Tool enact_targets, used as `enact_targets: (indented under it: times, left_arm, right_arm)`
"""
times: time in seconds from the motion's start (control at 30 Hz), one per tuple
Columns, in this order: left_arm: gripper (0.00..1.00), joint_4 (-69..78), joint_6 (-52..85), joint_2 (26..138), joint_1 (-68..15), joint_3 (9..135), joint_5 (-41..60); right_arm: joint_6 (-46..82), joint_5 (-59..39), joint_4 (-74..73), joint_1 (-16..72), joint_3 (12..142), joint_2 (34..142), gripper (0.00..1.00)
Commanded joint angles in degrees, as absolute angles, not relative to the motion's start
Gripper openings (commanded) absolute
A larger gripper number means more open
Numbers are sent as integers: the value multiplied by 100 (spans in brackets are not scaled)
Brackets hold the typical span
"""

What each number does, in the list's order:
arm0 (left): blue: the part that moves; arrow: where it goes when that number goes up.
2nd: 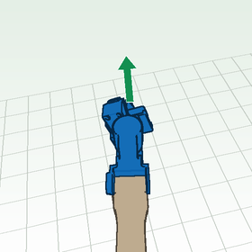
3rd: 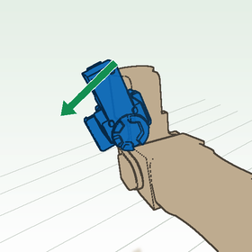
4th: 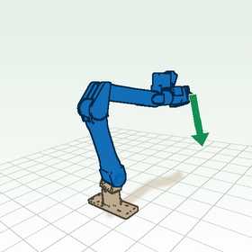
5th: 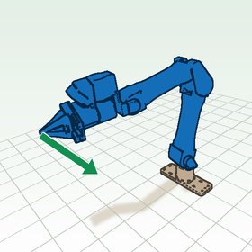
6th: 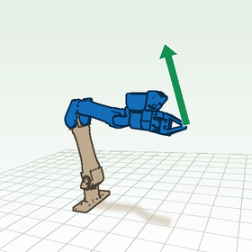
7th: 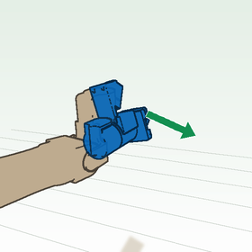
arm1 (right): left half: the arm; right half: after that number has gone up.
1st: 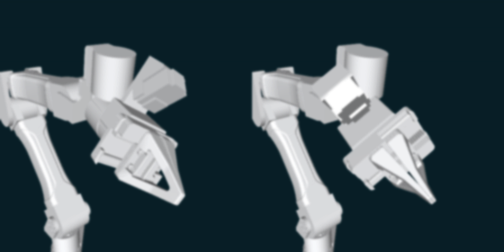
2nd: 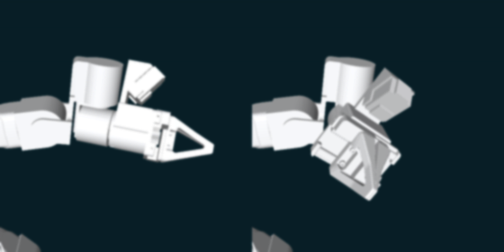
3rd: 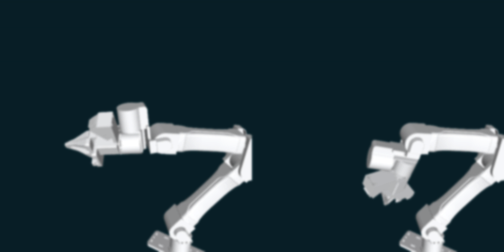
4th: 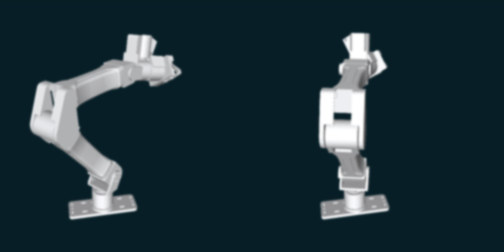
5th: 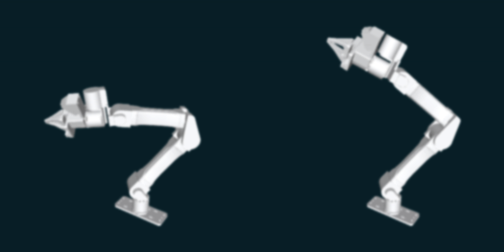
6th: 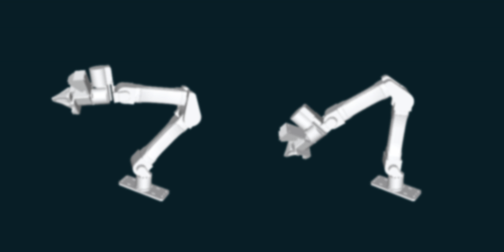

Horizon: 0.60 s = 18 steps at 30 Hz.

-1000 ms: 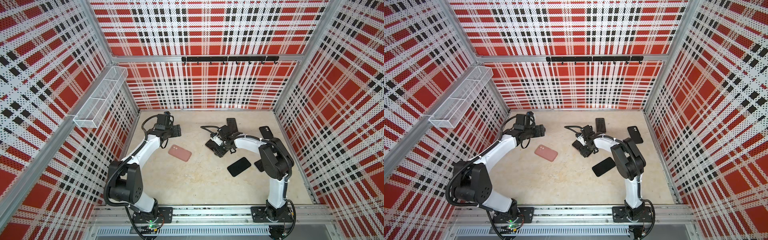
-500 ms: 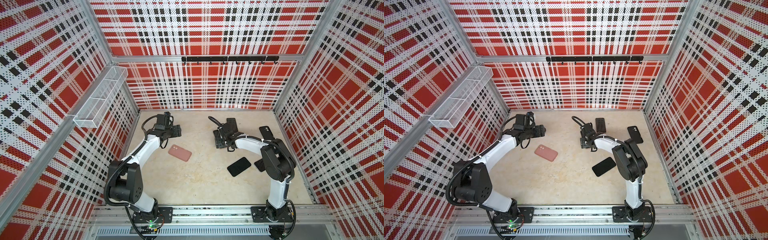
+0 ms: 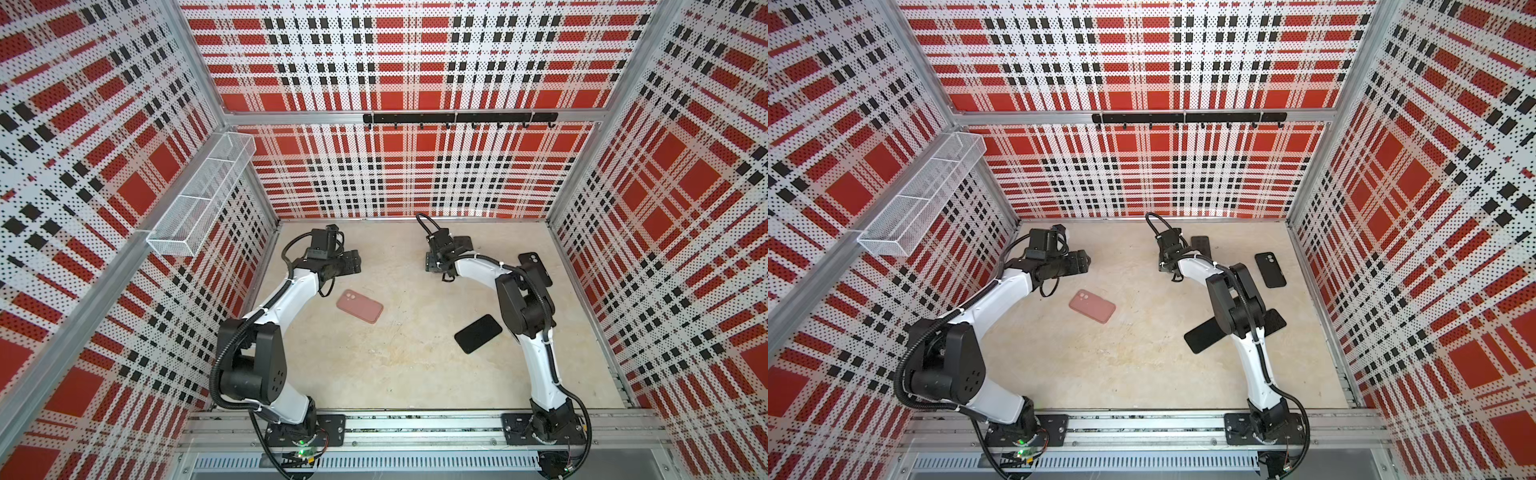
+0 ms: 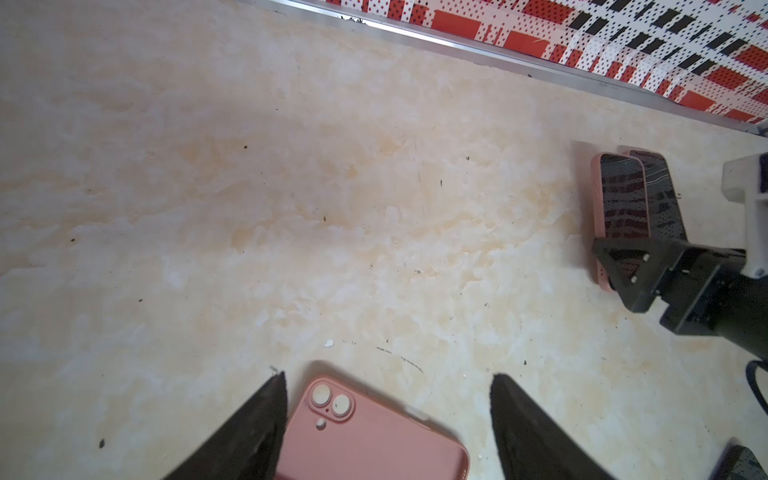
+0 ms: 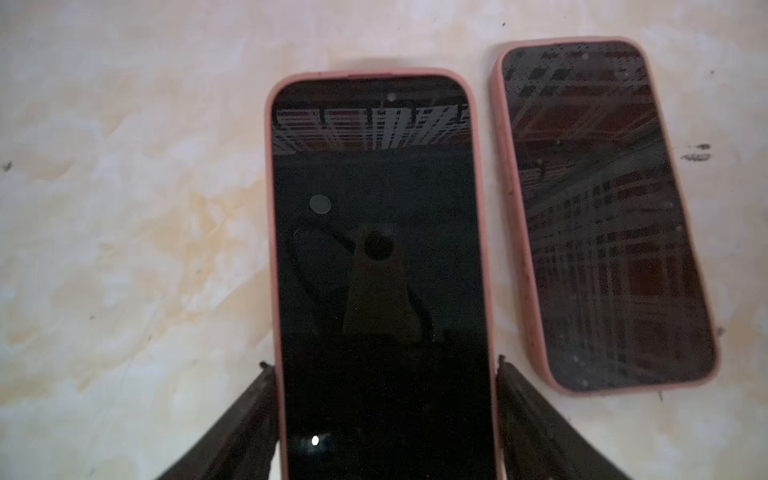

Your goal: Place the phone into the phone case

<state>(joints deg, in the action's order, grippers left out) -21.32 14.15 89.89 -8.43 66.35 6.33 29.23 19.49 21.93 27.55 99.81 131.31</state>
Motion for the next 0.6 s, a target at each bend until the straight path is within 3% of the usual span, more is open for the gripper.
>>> enact_targets:
  times: [0.0, 0.27, 0.53, 0.57]
  left_arm:
    - [79, -2019, 1459, 8989, -800, 6574, 758]
    - [79, -2010, 1459, 8953, -765, 6571, 764]
    - [79, -1999, 1442, 8949, -747, 6559, 736]
    - [79, -2004, 1434, 8957, -740, 6560, 718]
  right_arm:
    - [3032, 2126, 2262, 2696, 10411, 13307, 63]
    - [2863, 2009, 2352, 2691, 10716, 13607, 70]
    - [2657, 1907, 2579, 2757, 10859, 13560, 100]
    - [2616, 1919, 2615, 2772, 10842, 13465, 100]
